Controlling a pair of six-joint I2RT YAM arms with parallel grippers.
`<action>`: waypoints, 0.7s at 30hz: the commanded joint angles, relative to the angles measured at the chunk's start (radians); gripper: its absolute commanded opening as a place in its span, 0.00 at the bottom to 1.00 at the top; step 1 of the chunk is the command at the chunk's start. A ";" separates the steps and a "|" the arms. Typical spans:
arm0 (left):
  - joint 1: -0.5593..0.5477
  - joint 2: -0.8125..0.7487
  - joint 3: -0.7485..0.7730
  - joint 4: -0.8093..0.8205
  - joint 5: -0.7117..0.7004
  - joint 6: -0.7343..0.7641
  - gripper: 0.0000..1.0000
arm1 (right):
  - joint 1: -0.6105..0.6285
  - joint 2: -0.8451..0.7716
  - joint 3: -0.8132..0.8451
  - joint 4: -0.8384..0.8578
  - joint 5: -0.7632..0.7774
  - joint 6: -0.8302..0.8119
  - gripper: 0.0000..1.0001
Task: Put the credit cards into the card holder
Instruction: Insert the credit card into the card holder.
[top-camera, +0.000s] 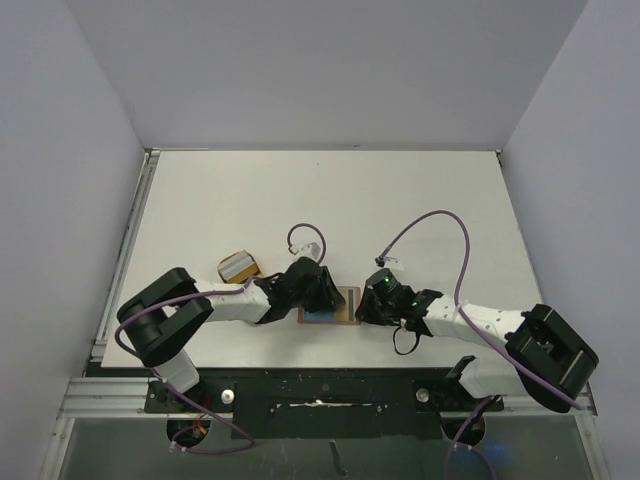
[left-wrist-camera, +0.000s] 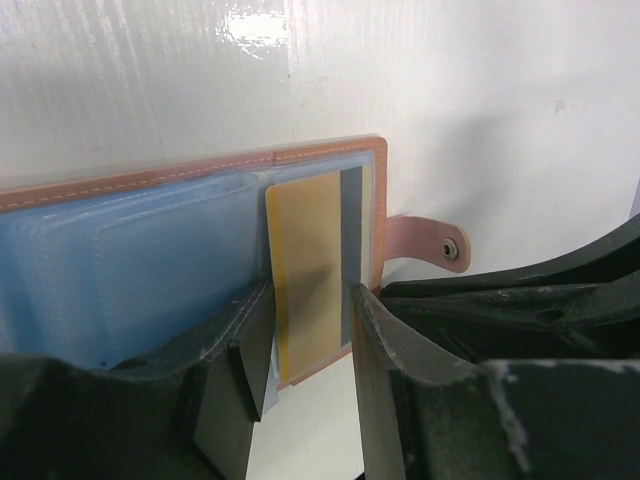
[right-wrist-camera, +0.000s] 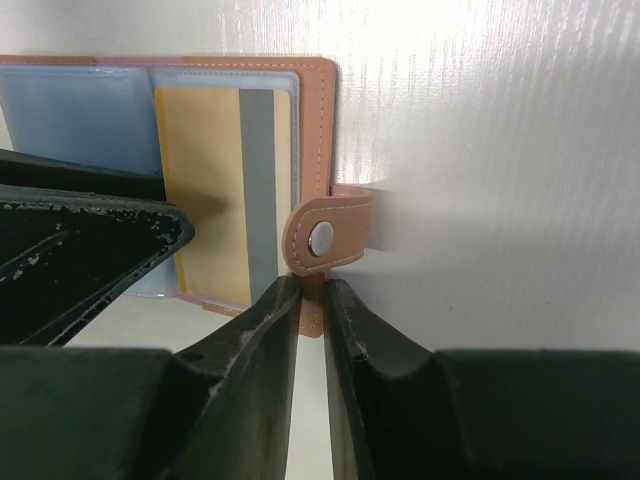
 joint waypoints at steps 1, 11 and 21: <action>-0.019 -0.006 0.054 0.041 0.036 0.047 0.35 | -0.004 -0.011 0.000 -0.003 0.020 -0.010 0.20; -0.016 -0.139 0.089 -0.138 -0.036 0.158 0.55 | -0.004 -0.094 0.018 -0.060 0.050 -0.013 0.26; 0.006 -0.298 0.288 -0.615 -0.274 0.507 0.56 | -0.002 -0.124 0.064 -0.098 0.061 -0.031 0.27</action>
